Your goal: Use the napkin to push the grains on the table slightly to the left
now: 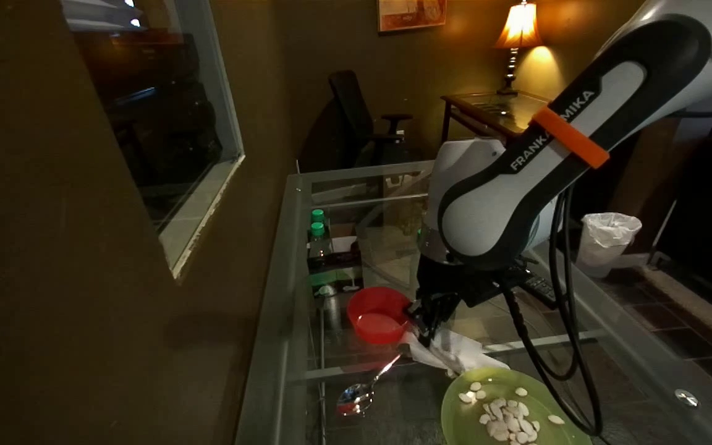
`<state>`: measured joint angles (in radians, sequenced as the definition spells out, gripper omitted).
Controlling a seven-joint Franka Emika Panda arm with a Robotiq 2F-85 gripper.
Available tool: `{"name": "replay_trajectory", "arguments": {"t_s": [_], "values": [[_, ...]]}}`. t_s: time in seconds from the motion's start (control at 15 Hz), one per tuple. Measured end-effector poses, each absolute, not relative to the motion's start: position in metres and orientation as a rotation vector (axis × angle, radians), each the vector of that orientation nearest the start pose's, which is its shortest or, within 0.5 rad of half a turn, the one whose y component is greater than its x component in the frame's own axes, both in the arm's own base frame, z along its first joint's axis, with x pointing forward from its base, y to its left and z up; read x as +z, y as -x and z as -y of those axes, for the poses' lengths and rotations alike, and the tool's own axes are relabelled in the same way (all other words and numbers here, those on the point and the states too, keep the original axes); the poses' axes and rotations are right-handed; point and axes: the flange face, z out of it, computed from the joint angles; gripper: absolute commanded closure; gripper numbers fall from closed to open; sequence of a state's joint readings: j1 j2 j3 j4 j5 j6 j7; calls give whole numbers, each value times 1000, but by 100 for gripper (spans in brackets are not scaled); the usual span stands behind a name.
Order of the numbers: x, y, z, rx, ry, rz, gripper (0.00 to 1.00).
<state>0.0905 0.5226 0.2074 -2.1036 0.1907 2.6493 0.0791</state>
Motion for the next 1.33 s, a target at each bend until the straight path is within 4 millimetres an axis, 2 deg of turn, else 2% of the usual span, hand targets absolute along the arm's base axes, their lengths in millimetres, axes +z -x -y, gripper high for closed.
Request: {"name": "replay_trajectory", "arguments": {"t_s": [0.87,1.13,1.33], "values": [[168,-571,-223,146,2826,487,99],[168,-573,-229,200,2817,510,99],[173,-574,-233,211,2855,426,99]]}}
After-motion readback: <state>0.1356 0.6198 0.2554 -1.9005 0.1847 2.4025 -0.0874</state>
